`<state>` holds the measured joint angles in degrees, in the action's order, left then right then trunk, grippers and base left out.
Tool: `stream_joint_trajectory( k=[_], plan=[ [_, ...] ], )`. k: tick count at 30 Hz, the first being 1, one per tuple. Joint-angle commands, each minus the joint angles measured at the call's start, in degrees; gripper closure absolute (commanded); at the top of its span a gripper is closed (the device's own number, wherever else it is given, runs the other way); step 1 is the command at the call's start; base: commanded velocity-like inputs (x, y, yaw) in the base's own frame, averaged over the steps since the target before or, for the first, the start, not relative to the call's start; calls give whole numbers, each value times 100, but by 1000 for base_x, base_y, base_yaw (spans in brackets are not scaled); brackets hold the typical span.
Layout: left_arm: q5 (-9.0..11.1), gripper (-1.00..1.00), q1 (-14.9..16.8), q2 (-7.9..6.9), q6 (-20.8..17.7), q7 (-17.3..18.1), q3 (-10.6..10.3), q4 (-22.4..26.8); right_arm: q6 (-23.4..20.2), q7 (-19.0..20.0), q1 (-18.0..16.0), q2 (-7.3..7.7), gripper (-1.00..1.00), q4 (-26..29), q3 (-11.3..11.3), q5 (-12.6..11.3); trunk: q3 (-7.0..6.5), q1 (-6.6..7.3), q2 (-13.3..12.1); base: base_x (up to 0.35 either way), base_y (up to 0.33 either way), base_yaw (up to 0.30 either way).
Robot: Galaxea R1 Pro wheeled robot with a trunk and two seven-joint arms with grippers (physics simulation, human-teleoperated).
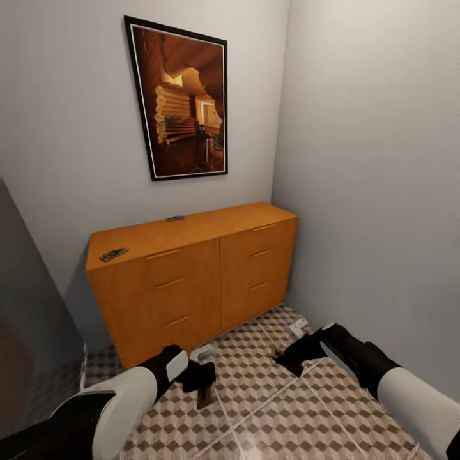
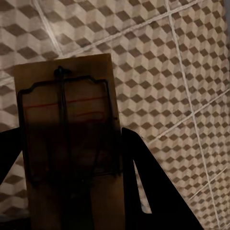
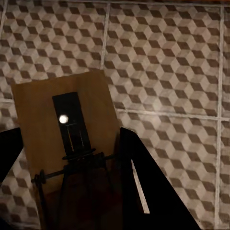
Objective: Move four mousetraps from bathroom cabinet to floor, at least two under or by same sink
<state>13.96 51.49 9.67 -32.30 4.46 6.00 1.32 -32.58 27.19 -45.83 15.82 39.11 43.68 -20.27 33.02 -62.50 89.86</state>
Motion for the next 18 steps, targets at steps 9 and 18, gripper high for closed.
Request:
stream_joint_trajectory(
  k=[9, 18],
  plan=[
    [-34, 100, -767, -38, 1180, -4, -246, -24, 1256, -45, 310, -255, 100, -1295, 162, -34, 5, 4, 4, -337, 0, 0],
    [-41, 100, -1433, -77, 2074, -14, -625, -42, 2965, -600, 599, -926, 100, -2861, 181, -29, 5, 4, 4, -333, 0, 0]
  ],
)
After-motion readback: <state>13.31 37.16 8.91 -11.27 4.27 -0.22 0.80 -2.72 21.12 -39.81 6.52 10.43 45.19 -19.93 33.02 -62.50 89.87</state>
